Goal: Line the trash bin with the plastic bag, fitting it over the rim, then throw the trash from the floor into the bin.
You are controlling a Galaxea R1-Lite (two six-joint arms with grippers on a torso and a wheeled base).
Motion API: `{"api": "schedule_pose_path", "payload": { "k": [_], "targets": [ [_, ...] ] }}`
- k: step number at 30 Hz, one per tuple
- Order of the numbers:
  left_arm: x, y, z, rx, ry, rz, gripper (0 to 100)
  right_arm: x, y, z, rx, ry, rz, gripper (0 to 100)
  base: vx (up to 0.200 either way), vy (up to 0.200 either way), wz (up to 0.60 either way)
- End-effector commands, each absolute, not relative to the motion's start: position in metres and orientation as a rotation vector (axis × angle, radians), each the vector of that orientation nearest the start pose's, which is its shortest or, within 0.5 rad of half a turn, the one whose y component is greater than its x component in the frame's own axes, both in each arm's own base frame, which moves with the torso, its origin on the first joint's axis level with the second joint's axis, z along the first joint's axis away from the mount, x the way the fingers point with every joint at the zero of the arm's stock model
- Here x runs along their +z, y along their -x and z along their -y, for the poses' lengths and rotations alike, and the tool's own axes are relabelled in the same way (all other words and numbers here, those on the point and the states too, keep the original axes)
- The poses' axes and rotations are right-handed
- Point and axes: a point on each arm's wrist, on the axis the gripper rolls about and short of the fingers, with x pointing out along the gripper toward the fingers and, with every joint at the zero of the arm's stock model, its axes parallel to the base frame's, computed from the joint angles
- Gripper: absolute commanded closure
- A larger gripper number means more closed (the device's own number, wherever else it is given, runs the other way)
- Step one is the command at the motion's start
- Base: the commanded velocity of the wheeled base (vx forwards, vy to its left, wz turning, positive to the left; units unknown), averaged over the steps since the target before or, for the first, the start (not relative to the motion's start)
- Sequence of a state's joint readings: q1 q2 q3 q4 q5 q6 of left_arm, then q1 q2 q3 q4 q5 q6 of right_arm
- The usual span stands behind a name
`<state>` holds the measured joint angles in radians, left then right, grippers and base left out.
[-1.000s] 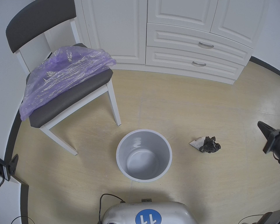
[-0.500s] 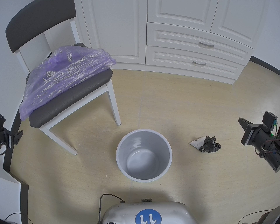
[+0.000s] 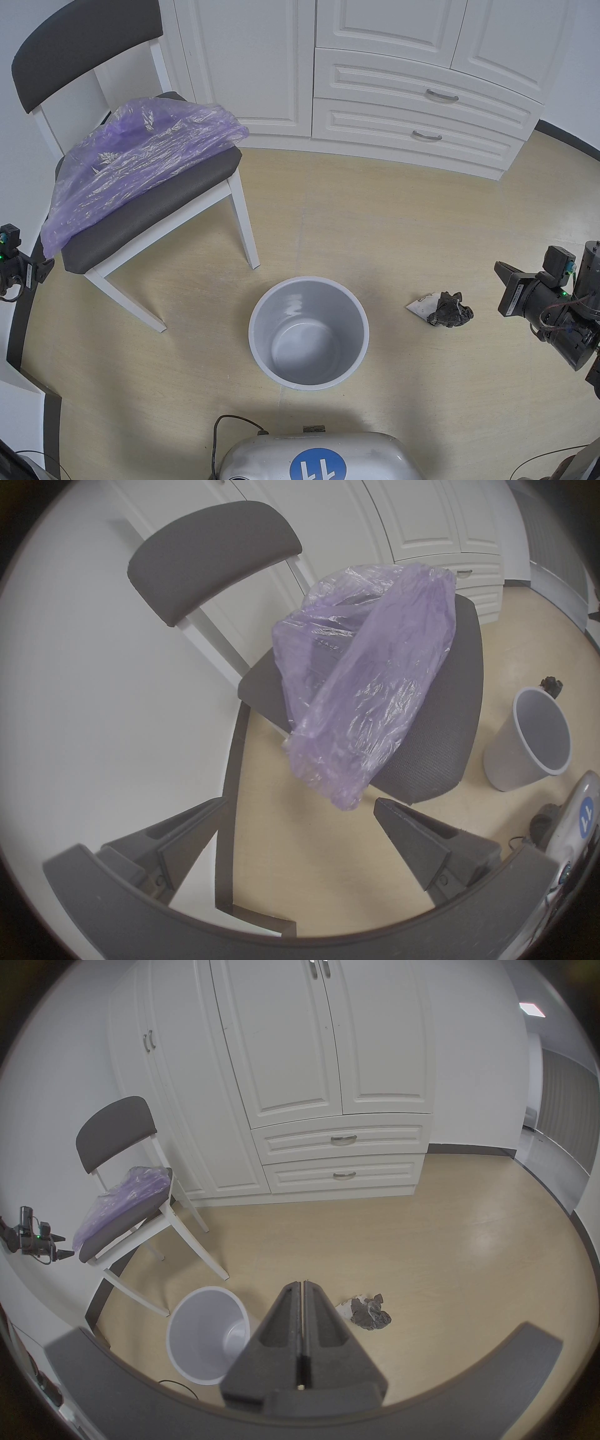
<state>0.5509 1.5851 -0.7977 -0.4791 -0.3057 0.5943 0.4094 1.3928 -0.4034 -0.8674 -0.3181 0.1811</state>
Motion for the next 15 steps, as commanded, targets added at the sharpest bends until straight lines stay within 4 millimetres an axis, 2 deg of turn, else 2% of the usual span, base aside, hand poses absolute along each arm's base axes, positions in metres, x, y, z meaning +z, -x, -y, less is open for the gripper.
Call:
{"api": "schedule_pose_path", "payload": {
  "k": [1, 4, 7, 10, 15],
  "targets": [
    [0.191, -0.251, -0.142, 0.134, -0.443, -0.362, 0, 0.180, -0.192, -0.075, 0.081, -0.139, -0.114, 100, 0.000, 0.000, 0.00],
    [0.202, -0.261, -0.138, 0.134, -0.396, -0.315, 0, 0.181, -0.192, -0.074, 0.075, -0.139, -0.109, 100, 0.000, 0.000, 0.00],
    [0.211, -0.271, -0.142, 0.163, -0.388, -0.290, 0, 0.182, -0.193, -0.074, 0.072, -0.141, -0.105, 100, 0.000, 0.000, 0.00],
    [0.217, -0.274, -0.144, 0.185, -0.383, -0.274, 0, 0.184, -0.192, -0.073, 0.073, -0.144, -0.097, 100, 0.000, 0.000, 0.00],
    [0.239, -0.279, -0.145, 0.214, -0.334, -0.200, 0, 0.189, -0.190, -0.072, 0.075, -0.151, -0.079, 100, 0.000, 0.000, 0.00]
  ]
}}
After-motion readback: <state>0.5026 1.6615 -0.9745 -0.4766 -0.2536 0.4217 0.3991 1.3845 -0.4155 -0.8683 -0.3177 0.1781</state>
